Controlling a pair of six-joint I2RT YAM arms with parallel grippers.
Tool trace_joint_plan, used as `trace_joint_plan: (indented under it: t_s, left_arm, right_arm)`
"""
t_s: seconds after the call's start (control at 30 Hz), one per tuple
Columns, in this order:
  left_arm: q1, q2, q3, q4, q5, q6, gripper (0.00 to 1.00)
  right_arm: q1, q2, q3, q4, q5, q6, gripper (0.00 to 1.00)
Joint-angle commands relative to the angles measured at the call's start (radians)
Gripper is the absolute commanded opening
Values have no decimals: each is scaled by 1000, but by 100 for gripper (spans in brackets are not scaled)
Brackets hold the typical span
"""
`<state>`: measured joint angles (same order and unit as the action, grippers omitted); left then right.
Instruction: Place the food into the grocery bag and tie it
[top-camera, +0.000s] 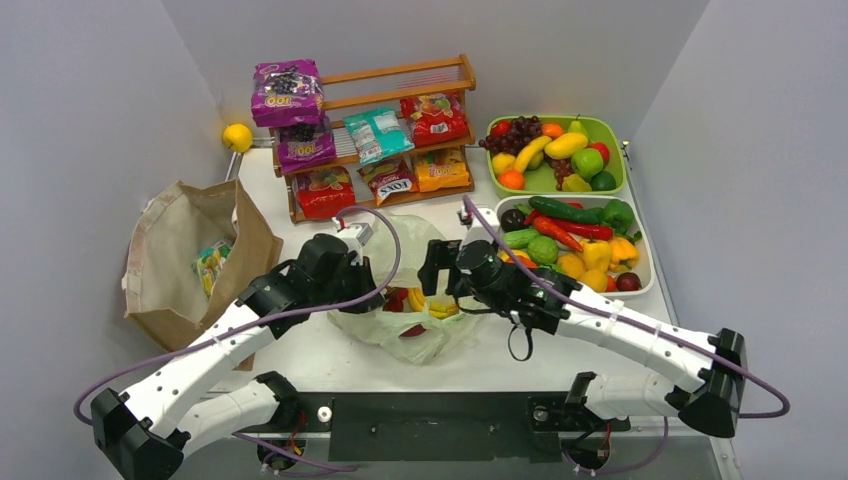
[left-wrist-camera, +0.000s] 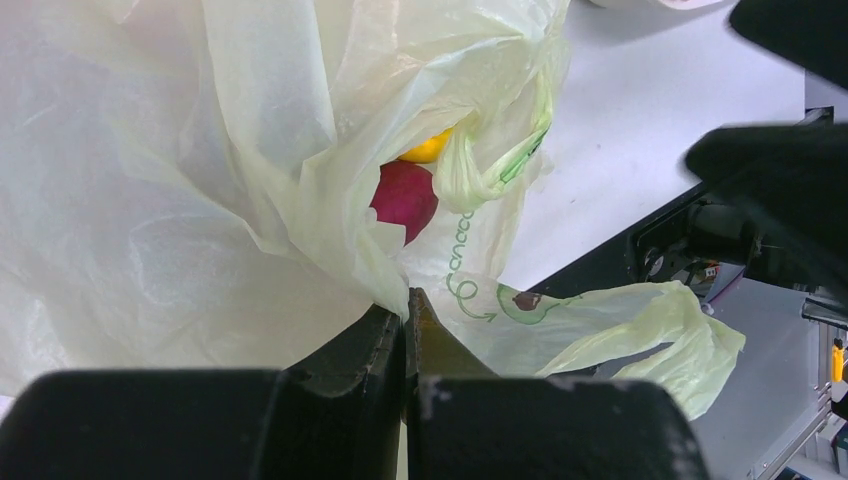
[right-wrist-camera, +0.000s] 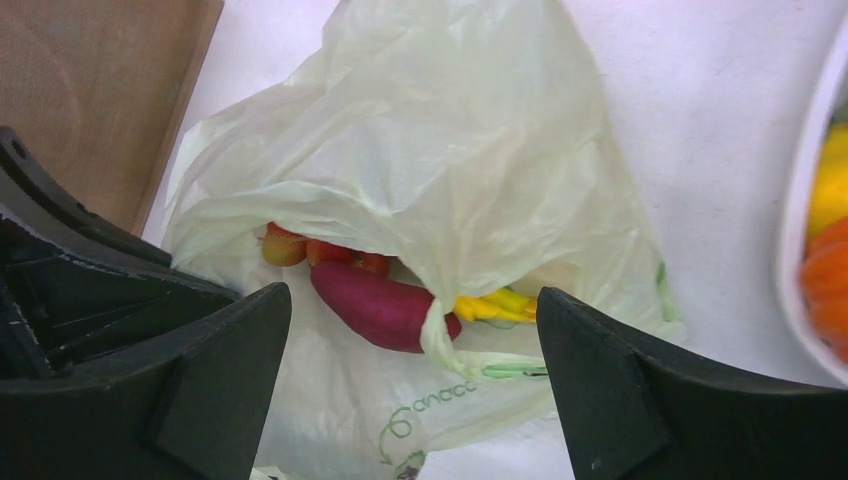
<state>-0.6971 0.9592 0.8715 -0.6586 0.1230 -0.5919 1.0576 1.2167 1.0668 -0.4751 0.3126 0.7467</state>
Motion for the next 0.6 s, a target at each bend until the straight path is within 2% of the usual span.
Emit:
trace_joint_plan:
  t_s: [0.0, 0.13, 0.33, 0.57]
  left_arm:
    - [5, -18, 5, -3, -17, -8, 0]
    - [8, -16, 17, -30, -36, 5, 0]
    - [10, -20, 19, -48, -38, 12, 0]
    - [11, -41, -3, -67, -55, 16, 0]
  right_arm:
    - [-82, -97, -45, -44, -9, -50, 88]
    - [-189, -170, -73, -65, -33, -81, 88]
    - [-361, -191, -58, -115, -52, -138, 88]
    - [-681, -118, 20, -156, -153, -160, 87]
